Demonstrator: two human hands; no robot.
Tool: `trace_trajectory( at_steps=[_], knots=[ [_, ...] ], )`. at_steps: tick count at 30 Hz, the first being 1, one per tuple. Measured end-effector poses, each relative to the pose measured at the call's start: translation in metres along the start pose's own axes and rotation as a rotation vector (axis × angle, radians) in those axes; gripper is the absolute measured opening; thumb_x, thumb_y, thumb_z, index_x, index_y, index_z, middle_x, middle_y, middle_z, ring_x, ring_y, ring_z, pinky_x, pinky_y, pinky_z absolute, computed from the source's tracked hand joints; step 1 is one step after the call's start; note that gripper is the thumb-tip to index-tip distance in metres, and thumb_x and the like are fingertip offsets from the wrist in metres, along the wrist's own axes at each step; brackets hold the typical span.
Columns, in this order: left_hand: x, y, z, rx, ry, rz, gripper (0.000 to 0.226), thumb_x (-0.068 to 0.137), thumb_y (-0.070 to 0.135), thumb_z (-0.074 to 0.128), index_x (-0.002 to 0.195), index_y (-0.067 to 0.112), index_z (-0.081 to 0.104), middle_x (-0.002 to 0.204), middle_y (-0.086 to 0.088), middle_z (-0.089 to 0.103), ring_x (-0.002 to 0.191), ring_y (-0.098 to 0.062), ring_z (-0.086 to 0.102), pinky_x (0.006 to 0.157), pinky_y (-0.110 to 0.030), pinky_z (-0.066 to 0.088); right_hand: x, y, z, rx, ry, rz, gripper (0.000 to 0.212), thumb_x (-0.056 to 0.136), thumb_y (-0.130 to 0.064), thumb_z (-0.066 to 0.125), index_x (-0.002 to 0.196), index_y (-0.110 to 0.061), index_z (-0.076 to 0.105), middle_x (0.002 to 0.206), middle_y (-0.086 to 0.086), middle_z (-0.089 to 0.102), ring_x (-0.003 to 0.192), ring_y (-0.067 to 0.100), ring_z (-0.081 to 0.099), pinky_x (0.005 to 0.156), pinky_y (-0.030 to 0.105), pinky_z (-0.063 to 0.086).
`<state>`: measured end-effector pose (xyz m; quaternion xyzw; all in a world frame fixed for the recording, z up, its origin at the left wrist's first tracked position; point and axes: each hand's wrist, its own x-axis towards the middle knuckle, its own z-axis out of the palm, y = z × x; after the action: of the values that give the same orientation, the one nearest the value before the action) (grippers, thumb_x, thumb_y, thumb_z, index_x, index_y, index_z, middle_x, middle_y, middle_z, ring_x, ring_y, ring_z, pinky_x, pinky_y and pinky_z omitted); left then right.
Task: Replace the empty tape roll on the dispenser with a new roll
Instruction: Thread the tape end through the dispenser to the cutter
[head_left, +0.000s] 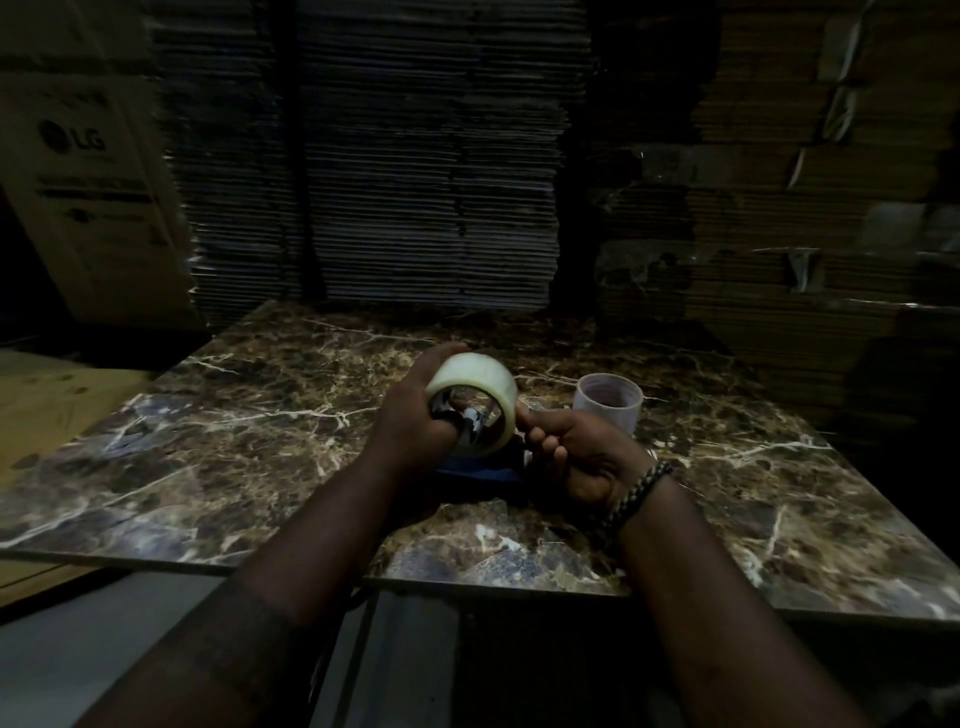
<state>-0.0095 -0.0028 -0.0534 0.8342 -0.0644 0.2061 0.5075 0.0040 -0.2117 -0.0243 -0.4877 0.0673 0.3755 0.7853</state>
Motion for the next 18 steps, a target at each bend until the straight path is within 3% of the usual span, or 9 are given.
trace_trajectory(
  at_steps=[6, 11, 18],
  knots=[
    [-0.0016, 0.0028, -0.0010, 0.017, 0.007, 0.008, 0.086, 0.061, 0.010, 0.063, 0.143, 0.033, 0.055, 0.133, -0.006, 0.065, 0.118, -0.028, 0.066, 0.097, -0.044, 0.060, 0.0072, 0.0071, -0.0021, -0.187, 0.158, -0.138, 0.024, 0.100, -0.026, 0.065, 0.085, -0.008, 0.060, 0.052, -0.001, 0.050, 0.035, 0.003, 0.043, 0.030, 0.012, 0.037],
    [-0.0016, 0.0047, -0.0012, 0.038, 0.004, 0.013, 0.085, 0.061, 0.010, 0.064, 0.144, 0.030, 0.056, 0.126, -0.001, 0.064, 0.116, -0.026, 0.066, 0.095, -0.034, 0.057, 0.0068, 0.0064, -0.0040, -0.162, 0.154, -0.142, 0.021, 0.099, -0.023, 0.066, 0.084, -0.010, 0.061, 0.052, -0.002, 0.050, 0.035, 0.003, 0.043, 0.030, 0.012, 0.035],
    [-0.0011, 0.0009, 0.0008, 0.020, 0.028, -0.012, 0.085, 0.060, 0.010, 0.066, 0.137, 0.044, 0.054, 0.131, -0.006, 0.067, 0.117, -0.029, 0.067, 0.097, -0.049, 0.061, 0.0016, 0.0018, -0.0026, -0.034, 0.065, -0.073, 0.023, 0.100, -0.018, 0.063, 0.080, -0.007, 0.060, 0.048, -0.003, 0.050, 0.032, 0.002, 0.046, 0.029, 0.011, 0.038]
  ],
)
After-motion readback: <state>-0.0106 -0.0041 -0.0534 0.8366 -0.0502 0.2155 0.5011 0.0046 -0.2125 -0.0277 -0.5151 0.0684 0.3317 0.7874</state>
